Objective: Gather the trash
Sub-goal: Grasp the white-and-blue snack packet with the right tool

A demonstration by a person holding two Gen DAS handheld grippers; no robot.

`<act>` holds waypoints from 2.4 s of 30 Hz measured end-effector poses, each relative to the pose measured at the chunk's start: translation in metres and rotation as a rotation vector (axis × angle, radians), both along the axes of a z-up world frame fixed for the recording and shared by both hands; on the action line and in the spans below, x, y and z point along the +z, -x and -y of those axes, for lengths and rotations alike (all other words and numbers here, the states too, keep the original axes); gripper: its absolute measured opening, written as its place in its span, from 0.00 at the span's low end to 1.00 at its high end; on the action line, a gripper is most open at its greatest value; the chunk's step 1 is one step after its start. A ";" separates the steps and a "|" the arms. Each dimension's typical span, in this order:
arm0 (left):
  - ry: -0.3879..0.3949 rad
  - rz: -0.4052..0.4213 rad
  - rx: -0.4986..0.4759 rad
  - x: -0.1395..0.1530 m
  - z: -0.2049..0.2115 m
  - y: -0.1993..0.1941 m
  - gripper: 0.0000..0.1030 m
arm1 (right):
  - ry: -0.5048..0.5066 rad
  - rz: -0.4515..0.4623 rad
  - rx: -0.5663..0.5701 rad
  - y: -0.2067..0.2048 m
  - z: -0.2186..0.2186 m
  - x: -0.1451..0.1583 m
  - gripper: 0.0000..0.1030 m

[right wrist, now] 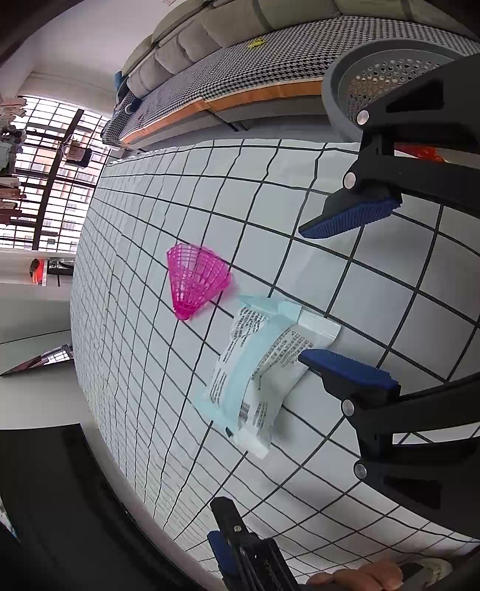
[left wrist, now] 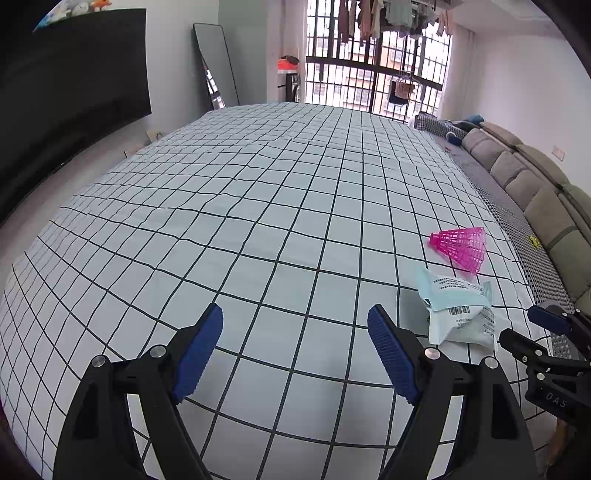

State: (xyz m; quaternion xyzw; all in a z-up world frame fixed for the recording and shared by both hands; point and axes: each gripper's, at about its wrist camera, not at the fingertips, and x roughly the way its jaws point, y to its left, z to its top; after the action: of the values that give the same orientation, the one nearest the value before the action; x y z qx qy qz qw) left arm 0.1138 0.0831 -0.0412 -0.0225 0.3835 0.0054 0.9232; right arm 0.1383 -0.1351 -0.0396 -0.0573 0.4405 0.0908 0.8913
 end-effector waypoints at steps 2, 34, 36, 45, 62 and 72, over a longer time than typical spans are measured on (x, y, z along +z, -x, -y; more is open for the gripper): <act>0.005 0.003 0.000 0.001 0.000 0.000 0.77 | -0.020 0.001 0.026 -0.001 0.001 0.006 0.58; 0.061 -0.005 0.011 0.001 -0.013 0.000 0.77 | -0.116 -0.165 0.475 -0.056 -0.037 -0.002 0.74; 0.061 -0.003 0.010 0.002 -0.013 0.001 0.77 | -0.137 -0.174 0.467 -0.048 -0.035 -0.001 0.74; 0.058 -0.002 0.012 0.003 -0.012 0.002 0.77 | -0.162 -0.196 0.345 -0.038 -0.044 -0.005 0.74; 0.057 -0.004 0.019 0.002 -0.013 0.002 0.77 | -0.007 -0.105 0.160 -0.037 -0.063 -0.016 0.52; 0.032 0.002 -0.035 0.016 0.006 0.012 0.77 | -0.065 -0.024 0.040 -0.007 -0.024 0.007 0.50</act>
State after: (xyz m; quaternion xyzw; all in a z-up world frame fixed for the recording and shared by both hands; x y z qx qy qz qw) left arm 0.1022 0.0767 -0.0252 -0.0308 0.3830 -0.0170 0.9231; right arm 0.1452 -0.1112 -0.0324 -0.0363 0.4466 0.1235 0.8854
